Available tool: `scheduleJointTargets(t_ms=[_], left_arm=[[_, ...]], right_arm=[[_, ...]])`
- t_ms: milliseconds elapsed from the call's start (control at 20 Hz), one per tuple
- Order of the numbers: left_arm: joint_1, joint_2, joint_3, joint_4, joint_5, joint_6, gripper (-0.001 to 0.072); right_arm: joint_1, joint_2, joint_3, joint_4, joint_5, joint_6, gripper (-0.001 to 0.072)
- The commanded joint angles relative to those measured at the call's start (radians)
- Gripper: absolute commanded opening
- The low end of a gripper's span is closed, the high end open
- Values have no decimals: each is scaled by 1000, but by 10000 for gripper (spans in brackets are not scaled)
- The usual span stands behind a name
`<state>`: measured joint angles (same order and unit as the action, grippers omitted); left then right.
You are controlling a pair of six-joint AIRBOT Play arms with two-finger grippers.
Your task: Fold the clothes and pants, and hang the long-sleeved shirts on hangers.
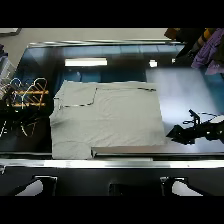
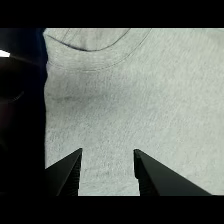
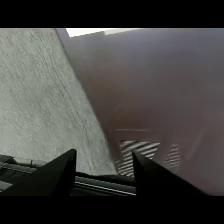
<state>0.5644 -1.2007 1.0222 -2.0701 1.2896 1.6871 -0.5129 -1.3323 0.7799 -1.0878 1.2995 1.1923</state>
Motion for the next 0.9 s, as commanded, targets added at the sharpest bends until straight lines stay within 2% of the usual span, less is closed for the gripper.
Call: scheduleJointTargets(t_ms=[0,150,200,250,400,700,850], left_arm=[[2,5,-9,5,-6,0,392],[4,5,-9,10,26,-15,396],[6,6,-9,25,34,-37,453],[13,6,-9,32,50,-41,550],[67,19,-20,74,114,-34,550],[223,166,-267,69,53,18,550],[230,174,-397,43,45,68,550]], right_arm=[[-1,3,-54,-3,-13,-7,418],[-1,3,-90,37,-12,-26,425],[-1,3,-97,49,-16,-29,426],[-1,3,-101,66,-27,-31,435],[0,3,-108,81,-38,-40,435],[0,3,-175,94,-41,-41,429],[0,3,-200,121,-55,-61,351]])
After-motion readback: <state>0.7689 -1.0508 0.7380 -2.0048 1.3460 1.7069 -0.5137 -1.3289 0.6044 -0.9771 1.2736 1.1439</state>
